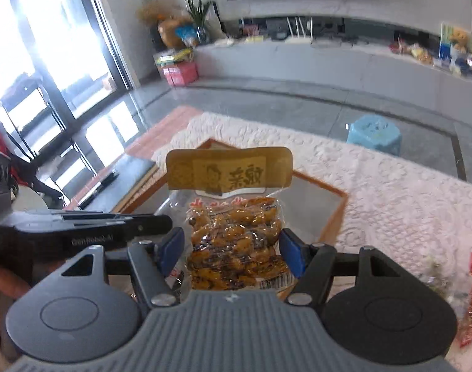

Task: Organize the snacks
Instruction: 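Carry the white strip with the left tool while the right tool carries the nut pack over the box, then open the left tool releasing the strip while the right tool releases the nut pack into the box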

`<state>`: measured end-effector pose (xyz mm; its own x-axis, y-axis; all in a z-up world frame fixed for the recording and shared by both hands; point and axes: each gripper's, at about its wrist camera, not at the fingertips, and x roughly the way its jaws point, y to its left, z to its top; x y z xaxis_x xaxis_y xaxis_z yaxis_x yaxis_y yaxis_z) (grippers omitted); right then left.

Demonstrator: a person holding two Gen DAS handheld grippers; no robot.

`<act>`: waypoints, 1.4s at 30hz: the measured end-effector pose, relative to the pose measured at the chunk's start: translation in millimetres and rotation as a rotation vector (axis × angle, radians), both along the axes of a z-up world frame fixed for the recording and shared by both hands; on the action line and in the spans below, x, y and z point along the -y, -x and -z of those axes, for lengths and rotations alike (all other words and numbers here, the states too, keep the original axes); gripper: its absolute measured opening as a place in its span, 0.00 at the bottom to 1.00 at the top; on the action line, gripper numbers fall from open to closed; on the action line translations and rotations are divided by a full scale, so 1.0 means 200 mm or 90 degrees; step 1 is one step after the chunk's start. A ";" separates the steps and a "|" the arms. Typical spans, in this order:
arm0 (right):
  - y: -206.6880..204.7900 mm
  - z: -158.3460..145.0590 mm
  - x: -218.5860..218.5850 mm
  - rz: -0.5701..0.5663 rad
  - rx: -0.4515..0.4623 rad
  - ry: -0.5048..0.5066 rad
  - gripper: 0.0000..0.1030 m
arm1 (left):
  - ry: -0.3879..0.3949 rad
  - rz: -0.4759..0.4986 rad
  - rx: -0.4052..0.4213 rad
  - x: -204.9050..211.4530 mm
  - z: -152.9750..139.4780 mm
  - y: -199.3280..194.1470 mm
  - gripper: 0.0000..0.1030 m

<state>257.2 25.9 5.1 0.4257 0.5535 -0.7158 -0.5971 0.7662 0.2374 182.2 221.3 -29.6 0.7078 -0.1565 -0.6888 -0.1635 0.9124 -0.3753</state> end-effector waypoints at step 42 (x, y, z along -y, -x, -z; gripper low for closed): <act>-0.18 0.40 -0.39 -0.091 0.006 0.383 0.70 | -0.023 0.011 -0.035 0.00 0.16 -0.05 0.32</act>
<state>293.6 103.5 -75.5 0.3847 0.1055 -0.9170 -0.7041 0.6759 -0.2177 191.4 221.3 -61.4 0.6665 -0.1424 -0.7318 -0.1667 0.9283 -0.3324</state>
